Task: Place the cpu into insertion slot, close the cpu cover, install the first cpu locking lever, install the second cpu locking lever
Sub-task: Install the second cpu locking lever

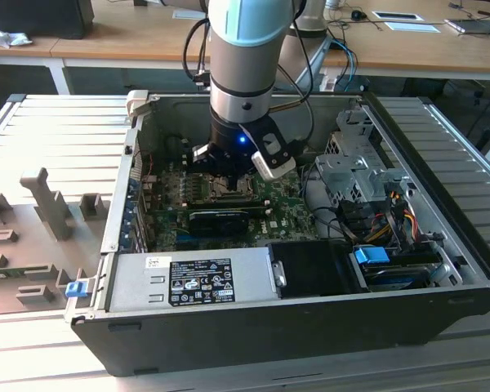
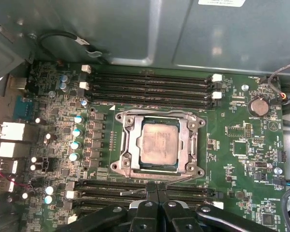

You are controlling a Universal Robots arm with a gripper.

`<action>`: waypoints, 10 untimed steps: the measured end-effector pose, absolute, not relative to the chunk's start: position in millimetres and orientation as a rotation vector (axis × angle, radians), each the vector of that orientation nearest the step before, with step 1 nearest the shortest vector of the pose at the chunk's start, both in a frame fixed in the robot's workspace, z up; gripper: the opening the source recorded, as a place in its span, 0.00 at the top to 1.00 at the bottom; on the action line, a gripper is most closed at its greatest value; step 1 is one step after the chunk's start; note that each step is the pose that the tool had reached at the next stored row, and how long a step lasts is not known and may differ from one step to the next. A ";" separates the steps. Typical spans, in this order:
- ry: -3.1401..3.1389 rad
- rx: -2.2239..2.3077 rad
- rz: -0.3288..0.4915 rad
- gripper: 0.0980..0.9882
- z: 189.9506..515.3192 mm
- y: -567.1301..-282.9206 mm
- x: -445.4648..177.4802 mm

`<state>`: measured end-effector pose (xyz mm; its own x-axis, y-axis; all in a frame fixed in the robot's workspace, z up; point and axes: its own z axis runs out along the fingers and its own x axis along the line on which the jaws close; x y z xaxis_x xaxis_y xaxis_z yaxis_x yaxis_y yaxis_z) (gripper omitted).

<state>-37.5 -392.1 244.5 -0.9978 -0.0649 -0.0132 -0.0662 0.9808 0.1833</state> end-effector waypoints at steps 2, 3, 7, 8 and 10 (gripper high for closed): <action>3.119 -0.103 0.292 1.00 242.9 -392.6 -38.6; 3.119 -0.104 0.293 1.00 242.3 -392.9 -38.7; 3.120 -0.103 0.293 1.00 237.1 -393.2 -39.8; 3.120 -0.103 0.295 1.00 236.4 -393.2 -39.8; 3.120 -0.103 0.296 1.00 236.0 -393.2 -39.9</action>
<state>-39.9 -393.2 236.0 -0.9978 -0.0650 -0.0119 -0.0661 0.9800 0.1877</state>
